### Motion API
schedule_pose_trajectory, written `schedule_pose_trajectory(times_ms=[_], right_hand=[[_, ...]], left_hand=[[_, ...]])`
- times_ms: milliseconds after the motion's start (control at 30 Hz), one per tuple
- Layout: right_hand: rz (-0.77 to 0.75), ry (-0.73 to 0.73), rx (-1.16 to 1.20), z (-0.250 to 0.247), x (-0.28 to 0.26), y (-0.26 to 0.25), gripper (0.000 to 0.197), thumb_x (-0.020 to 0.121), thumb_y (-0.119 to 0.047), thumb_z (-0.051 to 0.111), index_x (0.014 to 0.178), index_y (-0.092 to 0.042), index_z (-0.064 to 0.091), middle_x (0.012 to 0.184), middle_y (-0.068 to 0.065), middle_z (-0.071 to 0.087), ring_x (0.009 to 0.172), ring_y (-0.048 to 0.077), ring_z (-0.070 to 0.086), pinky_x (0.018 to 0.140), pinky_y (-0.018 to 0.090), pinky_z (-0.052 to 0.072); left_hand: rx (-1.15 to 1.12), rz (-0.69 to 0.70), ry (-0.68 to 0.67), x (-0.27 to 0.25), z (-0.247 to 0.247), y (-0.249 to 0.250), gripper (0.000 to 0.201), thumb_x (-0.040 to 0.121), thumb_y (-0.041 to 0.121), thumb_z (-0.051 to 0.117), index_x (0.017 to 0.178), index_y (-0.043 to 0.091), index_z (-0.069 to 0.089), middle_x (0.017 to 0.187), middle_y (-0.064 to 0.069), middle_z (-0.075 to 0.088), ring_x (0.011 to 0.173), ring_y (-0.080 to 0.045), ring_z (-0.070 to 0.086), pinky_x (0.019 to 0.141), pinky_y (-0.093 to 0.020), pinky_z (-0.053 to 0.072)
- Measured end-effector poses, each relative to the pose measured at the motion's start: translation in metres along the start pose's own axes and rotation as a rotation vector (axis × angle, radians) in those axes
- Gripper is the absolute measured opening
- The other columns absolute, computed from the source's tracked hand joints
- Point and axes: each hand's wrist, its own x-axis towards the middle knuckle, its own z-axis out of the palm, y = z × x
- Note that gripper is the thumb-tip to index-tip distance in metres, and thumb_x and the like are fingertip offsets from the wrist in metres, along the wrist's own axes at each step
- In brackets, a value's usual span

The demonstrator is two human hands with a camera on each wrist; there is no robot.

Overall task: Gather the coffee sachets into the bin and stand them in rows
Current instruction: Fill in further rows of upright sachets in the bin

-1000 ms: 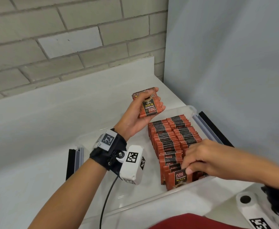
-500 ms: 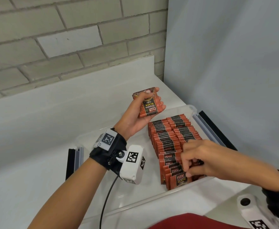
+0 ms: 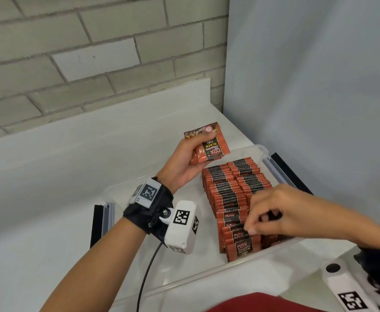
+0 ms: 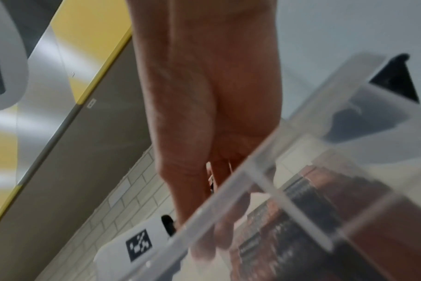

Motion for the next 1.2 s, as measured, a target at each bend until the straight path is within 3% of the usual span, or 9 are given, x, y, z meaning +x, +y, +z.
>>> schedule_pose_trajectory(times_ms=[100,233,333,500,667,767,833,967,1200], right_hand=[[0.043,0.294,0.178,-0.010,0.005,-0.006,0.021,0.073,-0.047,0.067,0.086,-0.033,0.074,0.081,-0.017,0.070,0.076,0.002,0.062,0.067,0.012,0.044],[0.165,0.592,0.463,-0.013,0.022,-0.005,0.044,0.060,-0.051,0.073,0.093,-0.024,0.065,0.081,-0.005,0.072,0.080,0.012,0.067,0.078,0.025,0.052],[0.227,0.624,0.596,-0.012,0.032,-0.008,0.047,0.069,-0.040,0.076,0.105,-0.021,0.054,0.087,-0.003,0.074,0.085,0.015,0.069,0.076,0.029,0.055],[0.193,0.723,0.715,-0.015,0.037,-0.012,0.023,0.081,-0.017,0.073,0.100,-0.014,0.059,0.075,-0.001,0.072,0.063,0.004,0.060,0.056,0.011,0.046],[0.141,0.848,0.579,-0.038,0.033,-0.012,0.010,0.088,-0.022,0.066,0.096,-0.028,0.066,0.080,-0.003,0.073,0.067,0.001,0.058,0.057,0.012,0.043],[0.123,0.844,0.523,-0.046,0.034,-0.011,0.013,0.091,-0.020,0.063,0.101,-0.026,0.068,0.085,0.001,0.072,0.081,0.014,0.062,0.062,0.016,0.047],[0.122,0.836,0.503,-0.048,0.035,-0.013,0.017,0.092,-0.022,0.061,0.106,-0.026,0.069,0.088,0.000,0.071,0.085,0.020,0.063,0.071,0.029,0.051],[0.167,0.823,0.574,-0.046,0.036,-0.014,0.028,0.090,-0.034,0.060,0.117,-0.028,0.061,0.071,-0.013,0.069,0.066,-0.002,0.058,0.072,0.026,0.048],[0.236,0.792,0.669,-0.033,0.033,-0.004,0.015,0.087,-0.023,0.066,0.100,-0.018,0.063,0.074,-0.003,0.073,0.065,0.002,0.060,0.070,0.026,0.046]], left_hand=[[0.059,0.016,-0.013,-0.001,0.000,-0.001,0.025,0.078,0.009,0.066,0.103,0.006,0.065,0.093,-0.008,0.072,0.084,-0.018,0.070,0.077,-0.028,0.057],[0.101,0.014,-0.053,-0.001,-0.001,-0.006,0.027,0.083,0.008,0.067,0.109,0.002,0.064,0.103,-0.015,0.069,0.093,-0.026,0.067,0.085,-0.037,0.056],[0.132,0.017,-0.094,-0.003,0.003,-0.007,0.030,0.082,0.006,0.067,0.110,0.001,0.062,0.100,-0.014,0.070,0.090,-0.025,0.069,0.082,-0.037,0.056],[0.126,0.009,-0.179,-0.007,0.008,-0.006,0.023,0.079,0.008,0.062,0.102,0.006,0.062,0.089,-0.007,0.073,0.083,-0.019,0.071,0.076,-0.031,0.058],[0.116,-0.042,-0.159,-0.007,0.010,-0.003,0.051,0.077,0.020,0.071,0.121,0.001,0.055,0.105,-0.014,0.069,0.093,-0.022,0.068,0.086,-0.034,0.056],[0.154,-0.061,-0.203,-0.006,0.007,-0.005,0.031,0.084,0.008,0.065,0.114,0.004,0.059,0.103,-0.012,0.071,0.091,-0.021,0.069,0.083,-0.033,0.057],[0.187,-0.056,-0.221,-0.006,0.007,-0.006,0.034,0.081,0.004,0.061,0.115,0.005,0.058,0.104,-0.011,0.071,0.094,-0.022,0.069,0.082,-0.033,0.057],[0.207,-0.029,-0.198,-0.006,0.007,-0.003,0.040,0.079,0.002,0.063,0.118,0.002,0.057,0.111,-0.016,0.068,0.102,-0.028,0.066,0.090,-0.038,0.055],[0.144,-0.023,-0.185,-0.007,0.008,-0.003,0.033,0.082,0.005,0.068,0.114,0.003,0.060,0.108,-0.015,0.069,0.097,-0.025,0.068,0.089,-0.036,0.055]])
